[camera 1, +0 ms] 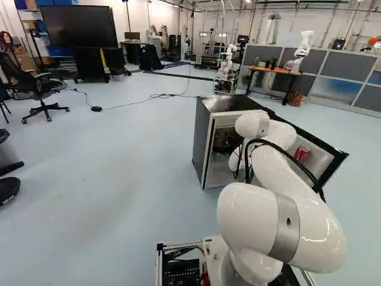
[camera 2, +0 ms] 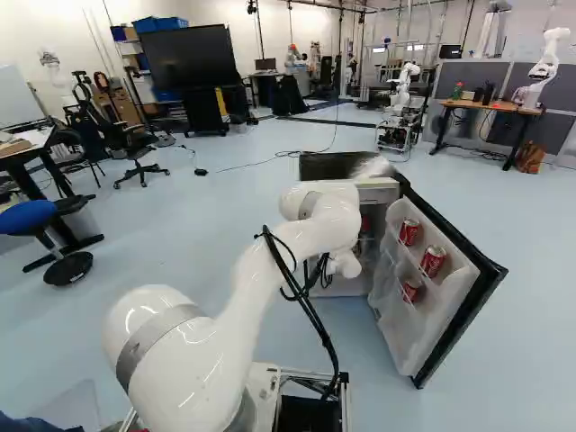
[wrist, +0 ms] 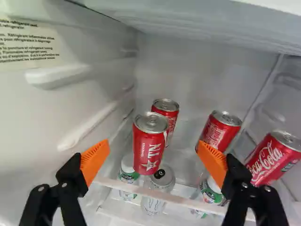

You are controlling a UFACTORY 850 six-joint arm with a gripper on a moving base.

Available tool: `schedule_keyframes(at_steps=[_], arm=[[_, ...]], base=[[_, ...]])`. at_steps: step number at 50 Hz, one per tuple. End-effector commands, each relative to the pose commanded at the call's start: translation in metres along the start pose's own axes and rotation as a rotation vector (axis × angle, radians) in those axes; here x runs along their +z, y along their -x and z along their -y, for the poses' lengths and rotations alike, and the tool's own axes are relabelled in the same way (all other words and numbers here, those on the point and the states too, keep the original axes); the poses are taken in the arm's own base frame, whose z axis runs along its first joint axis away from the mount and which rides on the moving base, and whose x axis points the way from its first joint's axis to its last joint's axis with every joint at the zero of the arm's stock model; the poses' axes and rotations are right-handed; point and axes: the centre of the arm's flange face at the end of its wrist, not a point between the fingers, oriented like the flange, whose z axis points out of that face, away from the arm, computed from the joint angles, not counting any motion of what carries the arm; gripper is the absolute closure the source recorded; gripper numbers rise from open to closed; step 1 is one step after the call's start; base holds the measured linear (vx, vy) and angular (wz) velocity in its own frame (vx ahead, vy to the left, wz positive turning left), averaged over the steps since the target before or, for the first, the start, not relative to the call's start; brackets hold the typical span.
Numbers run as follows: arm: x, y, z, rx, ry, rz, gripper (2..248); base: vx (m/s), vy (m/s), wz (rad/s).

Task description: Grab a drink from the fridge

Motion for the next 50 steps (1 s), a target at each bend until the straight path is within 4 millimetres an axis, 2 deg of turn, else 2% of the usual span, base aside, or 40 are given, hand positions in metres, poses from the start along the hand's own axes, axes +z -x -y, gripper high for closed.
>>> schedule_keyframes(at_steps=[14,15,19,20,24,25,29,30,35,36,50], arm=[[0.004,0.0,0.0,-0.006,-0.002,-0.006,3],[0.004,0.0,0.0,-0.006,-0.002,-0.006,35],[0.004,0.0,0.0,-0.006,-0.002,-0.007,35],[0.004,0.0,0.0,-0.006,-0.002,-0.007,73],[0.004,0.0,0.0,-0.006,-0.002,-0.007,73],[0.004,0.0,0.0,-0.006,-0.002,-0.007,111],[0.004,0.0,0.0,-0.006,-0.002,-0.007,111],[0.004,0.0,0.0,-0.006,-0.002,-0.007,147],[0.004,0.0,0.0,-0.006,-0.002,-0.007,147],[0.004,0.0,0.0,-0.006,-0.002,-0.007,160],[0.002,-0.013,-0.003,-0.008,-0.001,-0.008,160]], base=[[0.0,0.0,0.0],[0.0,0.0,0.0],[0.0,0.0,0.0],[0.0,0.0,0.0],[0.0,0.0,0.0],[0.0,0.0,0.0],[0.0,0.0,0.0],[0.0,0.0,0.0],[0.0,0.0,0.0],[0.0,0.0,0.0],[0.0,0.0,0.0]])
